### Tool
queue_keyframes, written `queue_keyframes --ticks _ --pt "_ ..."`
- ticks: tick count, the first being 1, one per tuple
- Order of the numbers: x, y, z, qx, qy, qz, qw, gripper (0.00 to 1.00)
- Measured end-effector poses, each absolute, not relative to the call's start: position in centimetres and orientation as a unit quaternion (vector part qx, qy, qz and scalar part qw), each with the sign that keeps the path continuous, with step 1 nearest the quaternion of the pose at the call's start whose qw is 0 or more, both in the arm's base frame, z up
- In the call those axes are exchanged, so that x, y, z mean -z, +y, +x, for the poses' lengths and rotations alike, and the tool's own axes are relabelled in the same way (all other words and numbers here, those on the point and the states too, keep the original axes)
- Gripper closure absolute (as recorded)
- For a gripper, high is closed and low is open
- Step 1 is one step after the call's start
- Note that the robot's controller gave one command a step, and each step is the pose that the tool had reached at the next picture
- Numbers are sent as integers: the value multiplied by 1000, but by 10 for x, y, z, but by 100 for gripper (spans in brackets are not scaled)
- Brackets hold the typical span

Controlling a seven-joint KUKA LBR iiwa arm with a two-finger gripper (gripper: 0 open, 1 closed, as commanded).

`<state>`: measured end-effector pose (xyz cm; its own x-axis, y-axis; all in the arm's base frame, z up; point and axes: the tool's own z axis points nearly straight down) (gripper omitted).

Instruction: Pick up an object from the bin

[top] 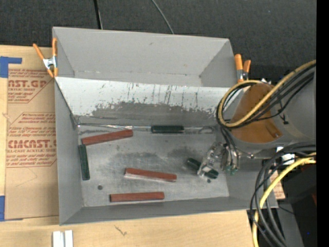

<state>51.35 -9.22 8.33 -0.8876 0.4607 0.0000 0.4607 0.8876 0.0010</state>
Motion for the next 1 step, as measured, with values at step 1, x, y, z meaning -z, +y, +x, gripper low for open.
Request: queue_keyframes --ticks 1 --pt "-88 -92 514 -1 971 237 0 100"
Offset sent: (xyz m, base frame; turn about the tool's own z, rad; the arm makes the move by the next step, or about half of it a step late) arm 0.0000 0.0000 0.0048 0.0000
